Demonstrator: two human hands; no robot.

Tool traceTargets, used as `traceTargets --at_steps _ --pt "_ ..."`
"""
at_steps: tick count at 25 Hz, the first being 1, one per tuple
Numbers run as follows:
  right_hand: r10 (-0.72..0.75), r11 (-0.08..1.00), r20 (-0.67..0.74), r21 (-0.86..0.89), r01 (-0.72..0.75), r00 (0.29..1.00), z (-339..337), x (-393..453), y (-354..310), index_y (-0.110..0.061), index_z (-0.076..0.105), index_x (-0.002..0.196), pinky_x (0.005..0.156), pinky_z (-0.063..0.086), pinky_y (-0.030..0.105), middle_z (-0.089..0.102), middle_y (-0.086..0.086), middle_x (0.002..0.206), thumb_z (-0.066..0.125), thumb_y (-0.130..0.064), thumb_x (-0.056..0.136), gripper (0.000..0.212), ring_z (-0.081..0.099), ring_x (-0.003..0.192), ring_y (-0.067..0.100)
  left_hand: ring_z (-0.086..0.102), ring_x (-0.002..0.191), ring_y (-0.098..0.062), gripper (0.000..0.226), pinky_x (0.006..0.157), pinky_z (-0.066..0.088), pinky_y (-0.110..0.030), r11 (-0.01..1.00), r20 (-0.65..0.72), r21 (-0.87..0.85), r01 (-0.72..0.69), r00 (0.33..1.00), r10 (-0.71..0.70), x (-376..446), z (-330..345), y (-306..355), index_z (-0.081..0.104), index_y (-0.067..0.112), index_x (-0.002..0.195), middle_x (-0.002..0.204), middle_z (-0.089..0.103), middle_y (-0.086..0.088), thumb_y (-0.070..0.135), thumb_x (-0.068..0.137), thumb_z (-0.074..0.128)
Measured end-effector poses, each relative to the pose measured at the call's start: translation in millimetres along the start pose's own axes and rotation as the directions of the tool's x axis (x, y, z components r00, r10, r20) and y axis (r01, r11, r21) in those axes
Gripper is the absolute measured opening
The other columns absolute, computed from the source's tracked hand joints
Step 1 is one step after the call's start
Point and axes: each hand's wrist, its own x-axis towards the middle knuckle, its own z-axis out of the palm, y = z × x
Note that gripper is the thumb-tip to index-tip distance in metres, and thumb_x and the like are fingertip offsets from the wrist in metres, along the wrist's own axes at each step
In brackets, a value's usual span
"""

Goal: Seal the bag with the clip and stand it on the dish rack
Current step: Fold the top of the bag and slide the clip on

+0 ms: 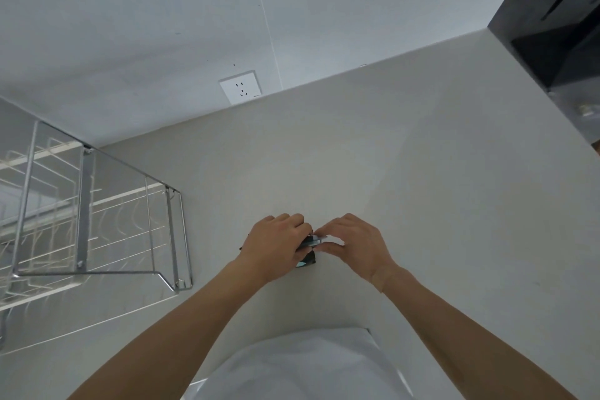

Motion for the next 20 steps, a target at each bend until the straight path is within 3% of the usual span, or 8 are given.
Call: traceTargets --at_steps 7,15,20 --pt "0.124 0.988 0.001 0.090 -0.124 0.992 -3.3 1.8 9.2 -0.026 0.077 0.086 0.065 0.051 0.031 0.076 -0.008 0.083 0.074 -0.032 0.080 0.009 0.062 0.075 0.013 0.053 0.073 -0.017 0.018 0.058 0.028 -0.026 0.999 0.045 -0.030 0.017 0.999 -0.016 3.3 0.2 -2.7 0.061 0.022 0.094 0.087 0.059 0.006 0.035 0.087 0.051" --pt "0.061 0.996 0.003 0.058 -0.061 0.998 -2.3 3.9 11.7 -0.023 0.076 0.086 0.062 0.052 0.032 0.076 -0.006 0.081 0.071 -0.027 0.083 0.007 0.064 0.074 0.016 0.051 0.082 -0.016 0.020 0.057 0.036 -0.028 0.997 0.107 -0.074 -0.014 0.994 0.022 11.3 -1.3 -2.8 0.062 0.023 0.105 0.094 0.057 0.005 0.030 0.090 0.050" --pt "0.005 1.000 0.006 0.027 -0.006 1.000 -6.1 6.6 12.6 -0.023 0.075 0.090 0.061 0.053 0.031 0.076 -0.006 0.085 0.067 -0.026 0.088 0.009 0.065 0.077 0.015 0.050 0.080 -0.014 0.019 0.056 0.031 -0.026 0.997 0.081 -0.068 -0.045 0.995 0.050 10.9 -0.6 -7.1 0.061 0.023 0.102 0.094 0.058 0.008 0.030 0.090 0.049"
